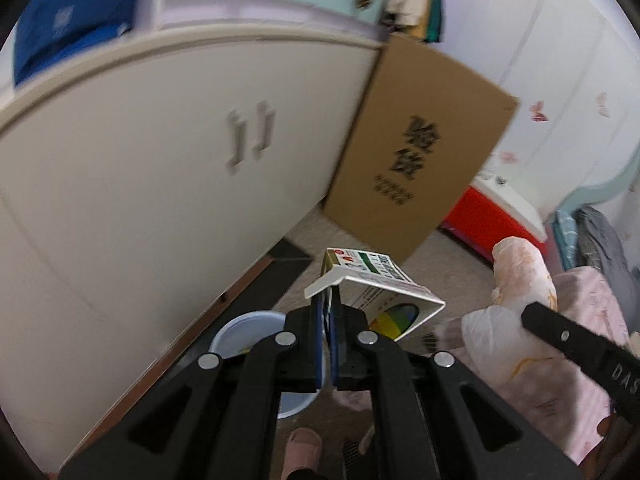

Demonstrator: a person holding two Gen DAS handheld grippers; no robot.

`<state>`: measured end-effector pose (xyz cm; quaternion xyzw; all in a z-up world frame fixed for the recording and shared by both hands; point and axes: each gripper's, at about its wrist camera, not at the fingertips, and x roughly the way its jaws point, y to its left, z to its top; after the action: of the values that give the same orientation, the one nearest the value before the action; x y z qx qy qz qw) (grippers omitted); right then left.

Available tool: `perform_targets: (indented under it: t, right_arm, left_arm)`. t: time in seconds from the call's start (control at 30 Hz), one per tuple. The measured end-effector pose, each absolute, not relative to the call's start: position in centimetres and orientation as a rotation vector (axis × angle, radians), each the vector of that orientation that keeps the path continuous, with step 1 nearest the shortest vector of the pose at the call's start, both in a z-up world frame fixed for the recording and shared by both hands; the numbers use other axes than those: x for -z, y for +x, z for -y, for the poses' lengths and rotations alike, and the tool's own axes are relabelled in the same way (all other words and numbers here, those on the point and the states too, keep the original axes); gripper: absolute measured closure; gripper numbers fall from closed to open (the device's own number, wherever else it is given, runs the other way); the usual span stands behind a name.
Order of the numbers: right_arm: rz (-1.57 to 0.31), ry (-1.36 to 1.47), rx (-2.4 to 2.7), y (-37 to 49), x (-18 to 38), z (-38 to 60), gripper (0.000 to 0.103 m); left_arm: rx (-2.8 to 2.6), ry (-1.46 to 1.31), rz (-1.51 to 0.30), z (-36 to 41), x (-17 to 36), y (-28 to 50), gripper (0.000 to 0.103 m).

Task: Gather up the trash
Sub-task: 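Grasp the orange-printed snack bag with the right tool while the left tool carries the box toward the wastebasket, then open the right tool over the wastebasket while the left tool releases the white-green box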

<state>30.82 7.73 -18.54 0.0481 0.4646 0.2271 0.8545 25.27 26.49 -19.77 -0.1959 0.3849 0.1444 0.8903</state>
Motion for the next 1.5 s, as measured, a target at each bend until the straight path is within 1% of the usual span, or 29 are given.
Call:
perform_targets:
  t: [0.23, 0.27, 0.33, 0.37, 0.43, 0.5, 0.53, 0.7, 0.9, 1.13, 1.27, 1.4, 1.43, 1.47, 1.5]
  right_arm:
    - [-1.082, 0.042, -0.574, 31.2, 24.4, -15.1, 0.070]
    - [-1.089, 0.042, -0.580, 31.4, 25.4, -15.9, 0.067]
    - [-1.091, 0.036, -0.570, 31.5, 26.9, -17.0, 0.056]
    - [-1.093, 0.027, -0.562, 31.7, 27.7, -17.5, 0.043]
    - [-1.100, 0.013, -0.537, 31.8, 29.1, -18.0, 0.041]
    - [-1.116, 0.022, -0.536, 31.5, 30.4, -17.8, 0.035]
    - [-1.121, 0.030, -0.538, 31.4, 31.2, -17.7, 0.034]
    - [-1.136, 0.065, -0.500, 30.5, 32.9, -16.1, 0.034]
    - [-1.021, 0.063, -0.428, 29.7, 30.8, -14.6, 0.029]
    - [-1.017, 0.113, -0.398, 29.9, 30.6, -13.2, 0.028]
    - [-0.981, 0.138, -0.372, 29.9, 30.0, -12.4, 0.028]
    - [-0.967, 0.172, -0.349, 30.1, 29.7, -11.8, 0.027]
    - [-0.968, 0.175, -0.347, 30.1, 29.7, -11.6, 0.027]
    - [-0.969, 0.180, -0.344, 30.1, 29.7, -11.5, 0.027]
    - [-0.972, 0.185, -0.339, 30.2, 29.7, -11.4, 0.027]
  left_arm:
    - [-0.404, -0.425, -0.872, -32.1, 24.3, 23.9, 0.100]
    - [-0.421, -0.432, -0.886, -33.1, 25.1, 23.8, 0.100]
    - [-0.439, -0.444, -0.904, -34.1, 26.1, 23.8, 0.100]
    - [-0.446, -0.447, -0.914, -34.5, 26.7, 23.8, 0.100]
    - [-0.454, -0.454, -0.938, -34.9, 27.8, 23.9, 0.100]
    - [-0.452, -0.456, -0.958, -34.9, 28.8, 24.0, 0.100]
    - [-0.451, -0.455, -0.966, -34.9, 29.2, 24.1, 0.100]
    - [-0.433, -0.445, -1.006, -33.9, 31.0, 24.7, 0.100]
    - [-0.402, -0.437, -1.024, -32.3, 31.7, 25.3, 0.100]
    - [-0.370, -0.416, -1.035, -30.5, 31.3, 26.2, 0.100]
    - [-0.352, -0.402, -1.038, -29.8, 31.1, 27.5, 0.099]
    - [-0.338, -0.403, -1.038, -29.5, 30.8, 28.4, 0.096]
    - [-0.335, -0.408, -1.037, -29.5, 30.8, 28.6, 0.095]
    - [-0.334, -0.415, -1.037, -29.6, 30.8, 28.8, 0.081]
    - [-0.335, -0.420, -1.043, -29.7, 31.0, 29.0, 0.047]
